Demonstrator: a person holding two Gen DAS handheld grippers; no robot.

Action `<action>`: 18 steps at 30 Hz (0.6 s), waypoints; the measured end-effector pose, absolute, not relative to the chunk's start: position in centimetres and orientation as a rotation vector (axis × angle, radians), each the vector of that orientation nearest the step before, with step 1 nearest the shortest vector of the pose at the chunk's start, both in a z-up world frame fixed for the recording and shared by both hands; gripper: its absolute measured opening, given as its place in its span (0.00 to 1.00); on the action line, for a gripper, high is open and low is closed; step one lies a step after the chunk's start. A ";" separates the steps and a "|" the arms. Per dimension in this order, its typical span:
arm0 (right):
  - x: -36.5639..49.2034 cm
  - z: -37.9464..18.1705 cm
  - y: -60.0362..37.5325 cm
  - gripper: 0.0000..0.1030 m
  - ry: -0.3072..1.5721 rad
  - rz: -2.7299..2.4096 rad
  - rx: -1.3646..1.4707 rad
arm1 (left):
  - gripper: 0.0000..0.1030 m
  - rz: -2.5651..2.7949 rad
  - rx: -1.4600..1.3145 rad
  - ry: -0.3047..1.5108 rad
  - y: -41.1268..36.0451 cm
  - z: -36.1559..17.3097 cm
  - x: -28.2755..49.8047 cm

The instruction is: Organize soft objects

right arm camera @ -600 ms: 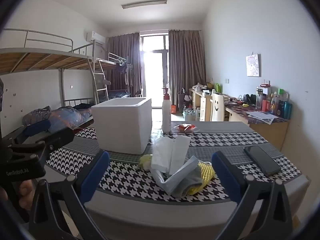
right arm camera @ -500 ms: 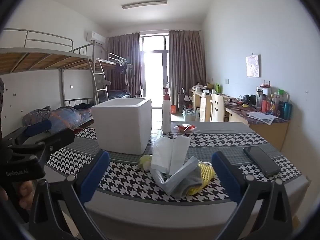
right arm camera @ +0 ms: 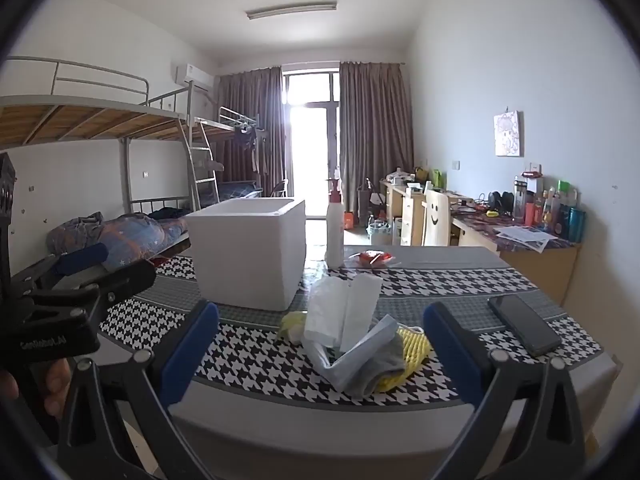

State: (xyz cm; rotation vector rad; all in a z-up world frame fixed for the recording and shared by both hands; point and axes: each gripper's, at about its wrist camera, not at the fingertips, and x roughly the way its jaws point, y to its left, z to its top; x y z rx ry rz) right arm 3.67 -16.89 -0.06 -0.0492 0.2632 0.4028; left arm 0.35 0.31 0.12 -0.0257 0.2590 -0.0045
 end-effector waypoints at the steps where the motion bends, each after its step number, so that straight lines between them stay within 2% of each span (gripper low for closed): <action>1: 3.7 -0.1 -16.9 1.00 0.263 0.401 -0.050 | 0.99 -0.005 -0.024 0.259 0.3 0.2 0.3; 18: 3.6 -0.2 -16.9 1.00 0.266 0.410 -0.043 | 0.99 0.003 -0.026 0.259 0.4 -0.1 0.4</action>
